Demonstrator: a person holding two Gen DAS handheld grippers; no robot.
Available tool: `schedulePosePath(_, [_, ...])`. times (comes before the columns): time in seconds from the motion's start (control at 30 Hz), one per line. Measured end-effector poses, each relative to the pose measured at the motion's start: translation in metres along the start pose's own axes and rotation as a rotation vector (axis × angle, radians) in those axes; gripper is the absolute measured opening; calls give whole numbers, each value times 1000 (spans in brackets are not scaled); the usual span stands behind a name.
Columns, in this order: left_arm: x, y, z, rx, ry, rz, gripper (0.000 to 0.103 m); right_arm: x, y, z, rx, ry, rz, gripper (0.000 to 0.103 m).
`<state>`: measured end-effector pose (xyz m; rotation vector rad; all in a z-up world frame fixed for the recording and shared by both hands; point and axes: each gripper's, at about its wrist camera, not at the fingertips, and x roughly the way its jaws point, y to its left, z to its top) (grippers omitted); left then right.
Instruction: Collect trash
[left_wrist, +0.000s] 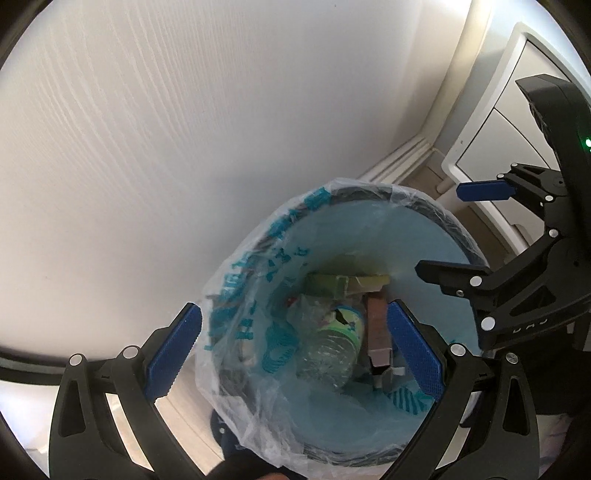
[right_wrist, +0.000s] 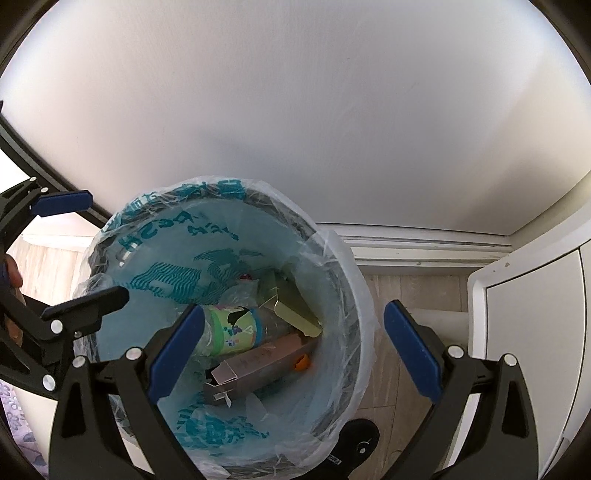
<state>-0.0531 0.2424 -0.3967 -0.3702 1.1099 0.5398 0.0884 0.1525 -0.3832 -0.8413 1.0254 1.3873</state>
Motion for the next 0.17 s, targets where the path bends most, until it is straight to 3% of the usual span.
schedulePosePath(0.17, [8, -2, -3, -1, 40, -6, 97, 2, 0, -1, -1, 4, 0, 95])
